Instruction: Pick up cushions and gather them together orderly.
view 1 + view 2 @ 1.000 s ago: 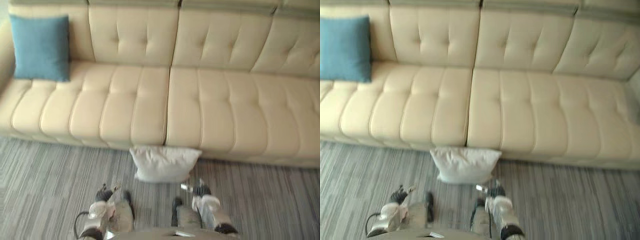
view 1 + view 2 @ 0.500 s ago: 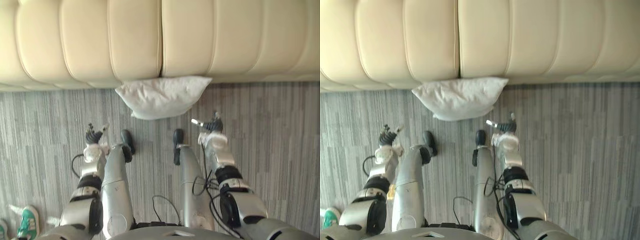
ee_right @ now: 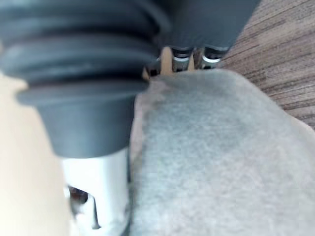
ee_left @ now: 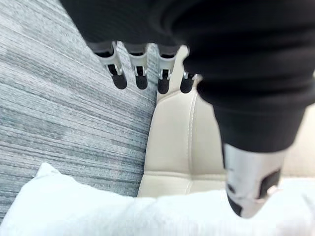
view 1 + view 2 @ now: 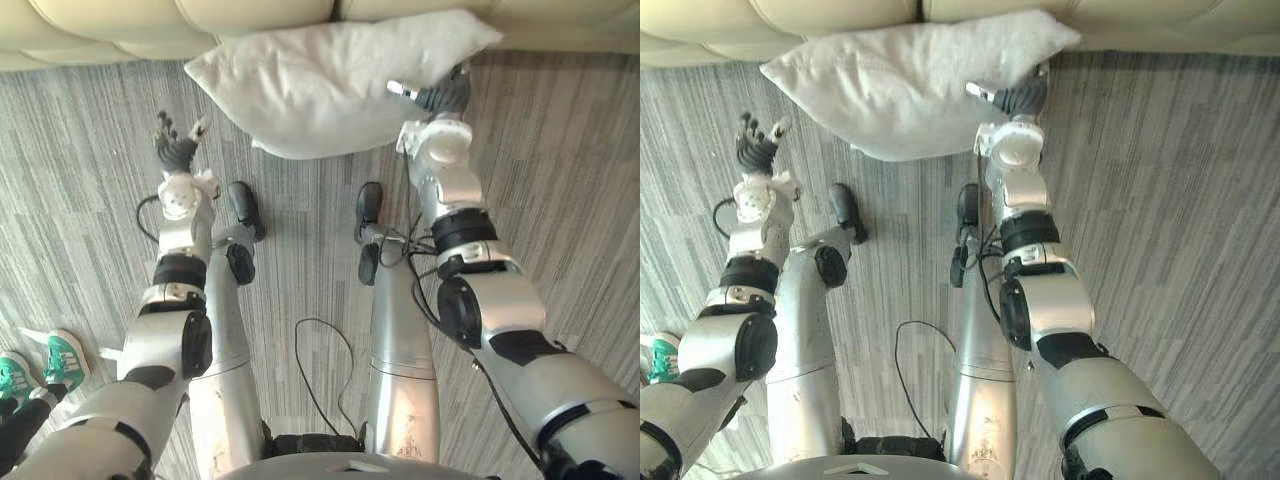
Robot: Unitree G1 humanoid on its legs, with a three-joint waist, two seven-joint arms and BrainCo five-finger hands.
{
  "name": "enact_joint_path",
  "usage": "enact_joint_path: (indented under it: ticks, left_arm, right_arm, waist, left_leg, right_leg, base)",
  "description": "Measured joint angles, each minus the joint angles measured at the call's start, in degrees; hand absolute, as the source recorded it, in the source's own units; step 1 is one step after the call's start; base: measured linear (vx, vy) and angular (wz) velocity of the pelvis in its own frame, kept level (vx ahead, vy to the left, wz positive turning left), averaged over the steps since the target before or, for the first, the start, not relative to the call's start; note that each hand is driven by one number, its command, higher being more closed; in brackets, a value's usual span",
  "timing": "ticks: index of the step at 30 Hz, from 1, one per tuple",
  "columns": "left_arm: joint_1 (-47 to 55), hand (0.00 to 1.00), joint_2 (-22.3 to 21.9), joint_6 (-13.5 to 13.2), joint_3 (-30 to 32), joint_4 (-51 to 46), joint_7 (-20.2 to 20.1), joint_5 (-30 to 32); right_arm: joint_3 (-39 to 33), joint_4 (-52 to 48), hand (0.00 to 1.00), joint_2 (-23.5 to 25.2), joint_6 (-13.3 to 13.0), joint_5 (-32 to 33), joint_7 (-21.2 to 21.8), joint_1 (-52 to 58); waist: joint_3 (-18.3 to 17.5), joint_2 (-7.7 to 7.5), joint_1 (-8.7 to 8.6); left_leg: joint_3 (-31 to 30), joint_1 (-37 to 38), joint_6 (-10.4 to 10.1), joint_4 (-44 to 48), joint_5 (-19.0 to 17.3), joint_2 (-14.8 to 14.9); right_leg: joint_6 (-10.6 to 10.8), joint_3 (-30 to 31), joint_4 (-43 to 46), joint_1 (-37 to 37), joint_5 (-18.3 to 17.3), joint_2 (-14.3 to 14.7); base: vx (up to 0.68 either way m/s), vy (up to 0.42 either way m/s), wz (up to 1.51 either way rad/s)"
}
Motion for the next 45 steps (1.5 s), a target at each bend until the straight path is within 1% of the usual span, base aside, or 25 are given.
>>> enact_joint_path:
  ticks: [4,5,6,10,14,18,20,21,22,24,26,29,31,32,34,35,36,37,38,39,40,41,43,44,45]
  left_arm:
    - [-1.62,1.0,-1.96,-0.01,-1.96,-4.47,4.12,1.57]
    - [-1.74,1.0,-2.0,-0.01,-2.34,-5.12,4.71,1.57]
    - [-1.79,1.0,-2.35,-0.01,-4.05,-6.56,5.18,1.57]
    - [-1.79,1.0,-2.7,0.34,-5.2,-7.95,8.11,1.57]
    - [-1.78,1.0,-1.65,0.55,-6.26,-8.4,8.49,1.58]
    - [0.31,1.0,-0.96,0.81,-7.49,-13.21,8.36,1.72]
    - [5.2,1.0,-0.82,0.81,-7.89,-19.48,8.38,1.74]
    - [6.02,1.0,-0.82,0.8,-7.95,-20.4,8.38,1.75]
    - [9.05,1.0,-0.98,0.76,-7.95,-23.96,8.66,1.97]
    - [14.08,1.0,-2.04,0.63,-7.97,-29.47,9.18,2.7]
    - [19.6,1.0,-3.31,0.21,-7.99,-34.48,9.46,2.83]
    - [26.6,1.0,-5.76,0.16,-9.22,-40.15,9.51,2.85]
    - [33.03,1.0,-7.21,-0.1,-11.7,-45.5,9.27,3.88]
    - [34.91,1.0,-7.6,-0.15,-12.38,-46.93,9.0,4.17]
    - [41.99,1.0,-8.27,-0.42,-14.36,-51.33,8.17,5.9]
    - [43.81,1.0,-8.36,-0.42,-14.9,-52.67,7.95,6.23]
    - [47.0,1.0,-8.51,-0.59,-15.34,-54.7,7.12,7.31]
    - [50.19,1.0,-8.74,-1.06,-15.64,-55.81,6.31,8.17]
    - [51.59,1.0,-8.75,-1.36,-15.87,-56.12,5.99,8.41]
    - [54.58,1.0,-8.75,-1.83,-16.23,-56.78,5.32,8.93]
    - [56.09,1.0,-8.74,-1.97,-16.32,-57.24,5.02,9.35]
    - [58.9,1.0,-8.74,-2.57,-16.58,-57.69,4.23,9.58]
    - [62.99,1.0,-8.63,-3.47,-16.6,-57.94,3.3,9.52]
    - [65.1,1.0,-8.51,-3.77,-16.55,-58.23,2.86,9.4]
    - [65.97,1.0,-8.47,-3.84,-16.56,-58.23,2.54,9.4]
  right_arm:
    - [1.86,-4.9,1.0,2.0,0.95,-2.06,-4.56,0.45]
    - [1.9,-5.51,1.0,2.25,0.96,-2.26,-4.92,0.68]
    - [1.92,-7.51,1.0,2.48,1.13,-2.34,-5.82,1.55]
    - [2.69,-13.52,1.0,2.46,1.09,-2.44,-6.52,4.97]
    - [4.08,-16.99,1.0,1.75,0.72,-2.18,-6.49,7.43]
    - [4.12,-22.46,1.0,3.48,-0.69,-1.15,-6.14,11.55]
    - [4.33,-27.22,1.0,6.37,-2.1,-0.26,-5.68,16.82]
    - [4.47,-27.82,1.0,6.71,-2.34,-0.27,-5.68,17.65]
    - [5.07,-30.01,1.0,7.72,-3.1,-0.3,-5.59,20.68]
    - [6.45,-34.05,1.0,8.76,-3.47,-0.33,-5.3,25.53]
    - [7.74,-37.46,1.0,9.81,-4.29,-0.42,-3.98,30.35]
    - [8.6,-42.39,1.0,11.18,-4.43,-0.45,-2.64,37.32]
    - [8.56,-46.84,1.0,12.35,-5.58,-0.41,-0.94,44.44]
    - [8.58,-48.15,1.0,12.67,-6.08,-0.38,-0.2,46.81]
    - [9.49,-51.01,1.0,12.99,-7.54,-0.14,2.02,54.08]
    - [9.75,-52.03,1.0,12.98,-7.78,0.19,2.71,56.0]
    - [10.19,-52.65,1.0,12.98,-8.7,0.68,4.12,58.87]
    - [10.55,-53.23,1.0,12.93,-9.22,1.22,5.61,61.99]
    - [10.95,-53.63,1.0,12.85,-9.24,1.62,6.03,63.49]
    - [11.4,-54.67,1.0,12.85,-9.47,2.41,7.64,66.85]
    - [11.8,-55.0,1.0,12.77,-9.64,2.69,8.22,68.34]
    - [12.48,-56.2,1.0,12.63,-9.66,3.29,9.7,71.44]
    - [13.85,-58.46,1.0,12.55,-9.71,4.12,11.61,76.12]
    - [14.57,-58.94,1.0,12.5,-9.73,4.15,12.4,77.83]
    - [14.72,-58.93,1.0,12.49,-9.72,4.16,12.54,78.4]
  waist:
    - [0.0,0.0,-0.68]
    - [0.0,0.0,-0.73]
    - [0.0,0.0,-0.69]
    - [0.0,0.0,-0.69]
    - [0.0,0.0,-0.49]
    - [0.0,0.0,-0.79]
    - [-0.04,-0.06,-1.18]
    - [-0.04,-0.06,-1.23]
    - [-0.06,-0.08,-1.36]
    - [-0.11,-0.13,-1.55]
    - [-0.13,-0.16,-1.68]
    - [-0.15,-0.14,-1.45]
    - [-0.32,-0.21,-1.31]
    - [-0.38,-0.24,-1.25]
    - [-4.15,-0.3,-1.22]
    - [-4.75,-0.29,-1.09]
    - [-5.64,-0.33,-0.93]
    - [-7.32,-0.3,-0.62]
    - [-8.37,-0.36,-0.4]
    - [-9.95,-0.29,-0.18]
    - [-10.66,-0.34,-0.19]
    - [-12.5,-0.3,-0.17]
    - [-16.02,-0.31,0.35]
    - [-17.39,-0.53,0.53]
    - [-17.77,-0.49,0.55]
  left_leg:
    - [-0.88,-1.47,-0.31,0.03,0.23,0.21]
    - [-1.09,-1.56,-0.36,0.03,0.26,0.24]
    - [-1.2,-1.59,-0.5,-0.02,0.35,0.46]
    - [-1.3,-1.52,-0.99,-0.12,0.64,1.11]
    - [-1.35,-1.36,-1.48,-0.25,0.94,1.62]
    - [-1.26,-0.21,-2.09,-0.38,1.38,1.92]
    - [-1.28,2.9,-2.49,-1.99,1.65,2.21]
    - [-1.27,3.49,-2.55,-2.2,1.69,2.26]
    - [-1.21,5.61,-2.72,-3.21,1.79,2.28]
    - [-0.9,9.17,-2.72,-5.06,1.85,2.27]
    - [-0.55,13.49,-2.76,-7.09,2.06,2.22]
    - [0.05,20.7,-2.87,-9.53,2.06,2.13]
    - [0.06,27.38,-3.16,-11.5,1.81,1.66]
    - [0.03,29.56,-3.33,-12.03,1.64,1.43]
    - [0.07,33.78,-3.56,-13.08,0.9,0.92]
    - [0.15,35.29,-3.67,-13.18,0.68,0.85]
    - [0.24,38.25,-3.86,-13.9,0.02,0.85]
    - [0.39,41.08,-3.74,-14.34,-0.73,0.8]
    - [0.5,42.16,-3.87,-14.67,-1.0,0.76]
    - [0.6,45.49,-3.85,-15.89,-1.35,0.38]
    - [0.6,47.14,-3.84,-16.47,-1.41,0.14]
    - [0.61,49.92,-3.91,-17.65,-1.85,-0.19]
    - [0.9,53.49,-3.84,-19.29,-2.36,-0.58]
    - [1.38,55.69,-3.87,-20.29,-2.61,-0.79]
    - [1.52,56.96,-3.86,-20.84,-2.69,-0.87]
  right_leg:
    - [-0.26,-0.59,0.26,-1.01,0.17,0.52]
    - [-0.39,-0.76,0.23,-1.01,0.24,0.59]
    - [-0.46,-0.93,0.26,-1.01,0.29,0.72]
    - [-0.73,-1.23,0.23,-1.02,0.46,1.14]
    - [-1.17,-1.28,-0.25,-1.0,0.75,1.7]
    - [-1.68,-1.3,-0.61,-0.18,1.09,1.99]
    - [-2.13,-1.48,-2.36,3.04,1.49,2.62]
    - [-2.2,-1.53,-2.64,3.58,1.55,2.7]
    - [-2.3,-1.64,-3.48,5.64,1.63,2.82]
    - [-2.34,-1.71,-4.93,8.91,1.64,2.92]
    - [-2.17,-2.06,-6.81,13.15,1.51,2.96]
    - [-2.4,-2.7,-9.11,20.39,1.2,2.78]
    - [-2.46,-3.38,-10.97,27.55,0.38,2.4]
    - [-2.4,-3.61,-11.44,29.83,0.09,2.21]
    - [-2.09,-4.26,-13.06,34.49,-0.47,1.68]
    - [-2.11,-4.37,-13.7,36.2,-0.51,1.64]
    - [-1.69,-4.6,-14.85,39.55,-0.86,1.66]
    - [-1.58,-4.82,-16.18,42.74,-1.08,1.67]
    - [-1.58,-4.85,-16.77,43.94,-1.13,1.65]
    - [-1.21,-5.06,-18.37,47.6,-1.44,1.48]
    - [-1.2,-5.3,-19.24,49.52,-1.44,1.31]
    - [-1.16,-5.78,-20.94,52.75,-1.48,0.97]
    - [-1.08,-6.02,-23.57,56.83,-1.52,0.82]
    - [-0.95,-5.96,-24.95,59.15,-1.5,0.82]
    - [-0.85,-5.96,-25.71,60.47,-1.44,0.79]
  base:
    - [0.0,-0.001,-0.01]
    - [0.0,0.0,0.0]
    - [0.0,0.0,0.0]
    - [0.01,-0.004,-0.04]
    - [0.0,-0.007,-0.06]
    - [0.01,-0.008,-0.05]
    - [0.02,-0.02,-0.11]
    - [0.03,-0.028,-0.1]
    - [0.02,-0.031,-0.04]
    - [0.02,-0.032,-0.03]
    - [0.03,-0.047,-0.04]
    - [0.06,-0.045,0.03]
    - [0.11,-0.037,0.14]
    - [0.13,-0.017,0.14]
    - [0.15,0.007,0.1]
    - [0.16,0.032,0.04]
    - [0.15,0.039,0.0]
    - [0.18,0.05,-0.02]
    - [0.16,0.042,0.04]
    - [0.15,0.037,0.08]
    - [0.18,0.052,0.16]
    - [0.18,0.053,0.14]
    - [0.19,0.049,0.08]
    - [0.17,0.03,0.0]
    - [0.14,0.019,-0.02]
